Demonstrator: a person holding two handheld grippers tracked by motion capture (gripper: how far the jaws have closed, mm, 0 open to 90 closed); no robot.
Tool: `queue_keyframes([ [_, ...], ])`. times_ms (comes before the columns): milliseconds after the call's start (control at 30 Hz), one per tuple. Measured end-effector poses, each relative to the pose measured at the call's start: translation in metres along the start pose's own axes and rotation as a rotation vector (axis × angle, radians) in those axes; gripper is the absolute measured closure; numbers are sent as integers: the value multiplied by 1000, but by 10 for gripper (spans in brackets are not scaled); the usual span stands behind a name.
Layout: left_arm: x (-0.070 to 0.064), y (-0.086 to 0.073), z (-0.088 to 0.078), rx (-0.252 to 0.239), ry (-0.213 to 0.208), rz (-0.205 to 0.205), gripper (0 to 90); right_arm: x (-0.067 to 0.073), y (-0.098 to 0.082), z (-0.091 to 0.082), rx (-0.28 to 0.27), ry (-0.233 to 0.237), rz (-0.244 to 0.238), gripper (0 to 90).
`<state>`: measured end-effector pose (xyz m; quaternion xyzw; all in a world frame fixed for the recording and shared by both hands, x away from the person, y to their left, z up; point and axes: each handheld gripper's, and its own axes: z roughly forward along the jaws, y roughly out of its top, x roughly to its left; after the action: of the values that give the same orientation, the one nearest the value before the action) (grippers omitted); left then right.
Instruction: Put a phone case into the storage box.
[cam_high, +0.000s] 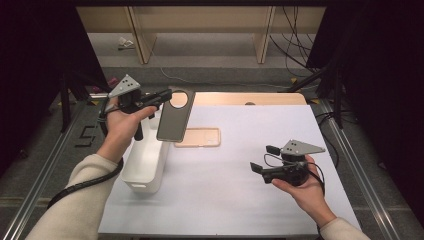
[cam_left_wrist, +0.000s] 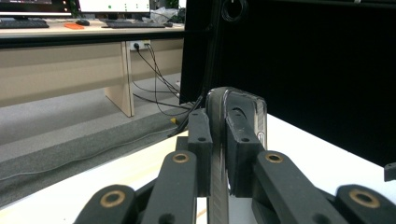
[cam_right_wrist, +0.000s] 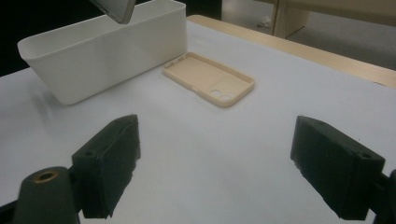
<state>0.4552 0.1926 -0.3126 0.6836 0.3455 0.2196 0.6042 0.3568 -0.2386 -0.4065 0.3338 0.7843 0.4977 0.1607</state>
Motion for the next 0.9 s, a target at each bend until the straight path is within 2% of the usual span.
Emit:
queue_keyframes([
  [300, 19, 2, -4, -21, 24, 23, 818, -3, -1, -3, -6, -5, 17, 165],
  [400, 25, 3, -5, -29, 22, 14, 817, -3, -2, -3, -6, -6, 21, 165],
  [767, 46, 5, -5, -6, 60, 46, 817, -5, -2, -3, -13, -9, 31, 165],
  [900, 53, 3, -4, -10, 71, 34, 818, -5, -3, -3, -12, -8, 33, 165],
])
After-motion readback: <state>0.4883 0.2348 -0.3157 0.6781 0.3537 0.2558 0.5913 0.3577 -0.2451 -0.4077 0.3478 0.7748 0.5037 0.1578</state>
